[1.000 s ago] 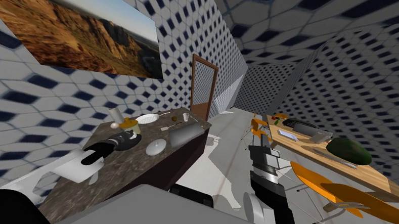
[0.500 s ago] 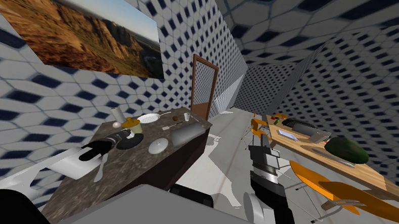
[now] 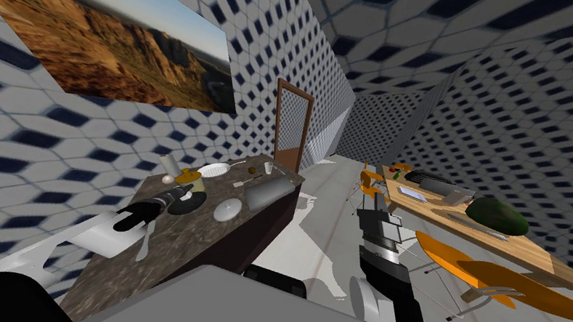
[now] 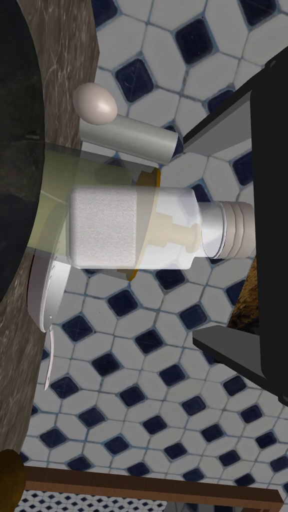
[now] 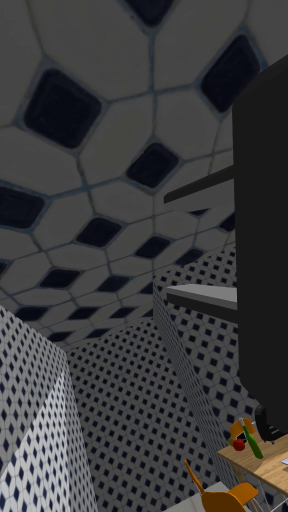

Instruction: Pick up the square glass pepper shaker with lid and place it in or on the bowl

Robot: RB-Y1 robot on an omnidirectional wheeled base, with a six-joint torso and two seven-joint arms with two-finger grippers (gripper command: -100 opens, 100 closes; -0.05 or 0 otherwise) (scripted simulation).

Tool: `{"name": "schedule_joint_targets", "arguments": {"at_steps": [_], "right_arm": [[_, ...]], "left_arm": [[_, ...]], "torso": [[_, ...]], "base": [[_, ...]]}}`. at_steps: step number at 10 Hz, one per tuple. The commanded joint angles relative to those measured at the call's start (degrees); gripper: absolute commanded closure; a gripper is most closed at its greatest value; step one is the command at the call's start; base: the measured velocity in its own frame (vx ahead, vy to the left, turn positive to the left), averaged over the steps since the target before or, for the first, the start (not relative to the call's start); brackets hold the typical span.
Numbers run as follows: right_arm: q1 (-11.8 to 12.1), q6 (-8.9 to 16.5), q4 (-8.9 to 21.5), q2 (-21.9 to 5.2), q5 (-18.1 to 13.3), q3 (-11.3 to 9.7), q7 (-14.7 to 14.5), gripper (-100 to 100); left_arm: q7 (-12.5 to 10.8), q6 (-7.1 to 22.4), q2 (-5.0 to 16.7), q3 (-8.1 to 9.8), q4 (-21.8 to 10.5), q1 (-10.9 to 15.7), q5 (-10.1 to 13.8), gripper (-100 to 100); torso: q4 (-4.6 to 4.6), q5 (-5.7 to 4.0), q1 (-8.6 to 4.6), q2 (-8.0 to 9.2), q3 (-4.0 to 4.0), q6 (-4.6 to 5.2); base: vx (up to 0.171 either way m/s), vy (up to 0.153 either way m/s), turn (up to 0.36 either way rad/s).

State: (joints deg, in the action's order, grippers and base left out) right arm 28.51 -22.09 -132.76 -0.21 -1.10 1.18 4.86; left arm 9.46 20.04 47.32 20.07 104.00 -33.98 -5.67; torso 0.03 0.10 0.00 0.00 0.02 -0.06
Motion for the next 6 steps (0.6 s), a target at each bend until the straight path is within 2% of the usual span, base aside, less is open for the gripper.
{"name": "schedule_joint_targets", "arguments": {"at_steps": [1,2,6], "right_arm": [[0.00,0.00,0.00,0.00,0.00,0.00,0.00,0],[0.00,0.00,0.00,0.00,0.00,0.00,0.00,0],[-0.02,0.00,0.00,0.00,0.00,0.00,0.00,0]], "left_arm": [[0.00,0.00,0.00,0.00,0.00,0.00,0.00,0],[-0.72,2.63,1.55,0.93,0.76,-0.16,1.13,-100],[-2.16,7.88,4.64,2.78,2.29,-0.47,3.39,-100]], "torso": [[0.00,0.00,0.00,0.00,0.00,0.00],[0.00,0.00,0.00,0.00,0.00,0.00],[0.10,0.02,0.09,0.43,0.25,0.02]], "base": [[0.000,0.000,0.000],[-0.062,0.013,-0.188],[-0.110,0.020,-0.164]]}}
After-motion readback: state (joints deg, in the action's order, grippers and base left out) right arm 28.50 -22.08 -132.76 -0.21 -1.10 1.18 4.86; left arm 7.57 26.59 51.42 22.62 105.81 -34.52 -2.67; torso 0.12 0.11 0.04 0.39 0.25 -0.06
